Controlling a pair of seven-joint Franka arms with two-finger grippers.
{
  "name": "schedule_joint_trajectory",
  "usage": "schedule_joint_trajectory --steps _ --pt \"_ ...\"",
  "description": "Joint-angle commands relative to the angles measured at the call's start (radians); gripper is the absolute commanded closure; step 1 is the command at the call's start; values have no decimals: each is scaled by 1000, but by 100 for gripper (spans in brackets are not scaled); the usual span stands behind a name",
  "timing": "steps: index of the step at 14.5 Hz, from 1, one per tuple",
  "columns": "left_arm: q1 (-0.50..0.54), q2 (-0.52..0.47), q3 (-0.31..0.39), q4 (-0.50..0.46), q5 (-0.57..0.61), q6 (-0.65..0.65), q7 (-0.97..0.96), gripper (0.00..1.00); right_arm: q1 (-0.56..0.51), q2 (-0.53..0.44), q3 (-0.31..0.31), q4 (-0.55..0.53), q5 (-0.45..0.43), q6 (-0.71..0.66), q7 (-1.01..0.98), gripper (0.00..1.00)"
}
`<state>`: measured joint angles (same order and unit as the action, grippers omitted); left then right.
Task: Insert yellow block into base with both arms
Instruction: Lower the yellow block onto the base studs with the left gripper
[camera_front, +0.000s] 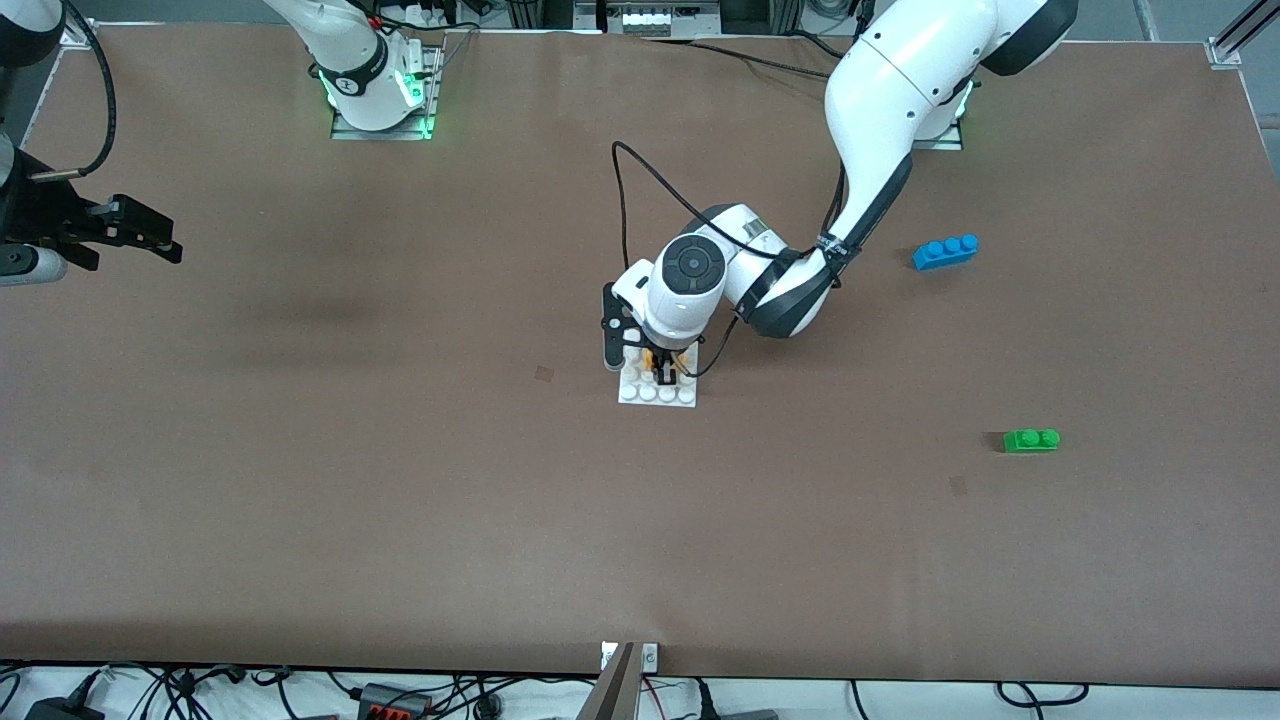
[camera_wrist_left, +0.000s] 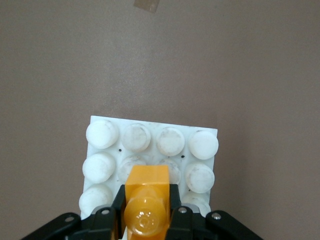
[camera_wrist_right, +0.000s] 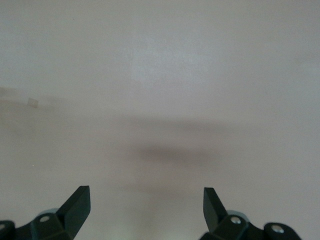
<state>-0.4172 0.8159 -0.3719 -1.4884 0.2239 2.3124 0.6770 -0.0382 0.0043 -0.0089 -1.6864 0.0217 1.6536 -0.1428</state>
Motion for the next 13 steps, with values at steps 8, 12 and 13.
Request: schedule_joint_trajectory --steps 8,12,13 --pt "-37 48 15 40 58 -8 -16 97 4 2 -2 13 3 -17 -8 0" --pt "-38 40 15 40 60 -7 -23 97 4 2 -2 13 3 -17 -8 0" --pt "-38 40 15 36 60 -7 -24 97 4 2 -2 13 3 -17 -8 0"
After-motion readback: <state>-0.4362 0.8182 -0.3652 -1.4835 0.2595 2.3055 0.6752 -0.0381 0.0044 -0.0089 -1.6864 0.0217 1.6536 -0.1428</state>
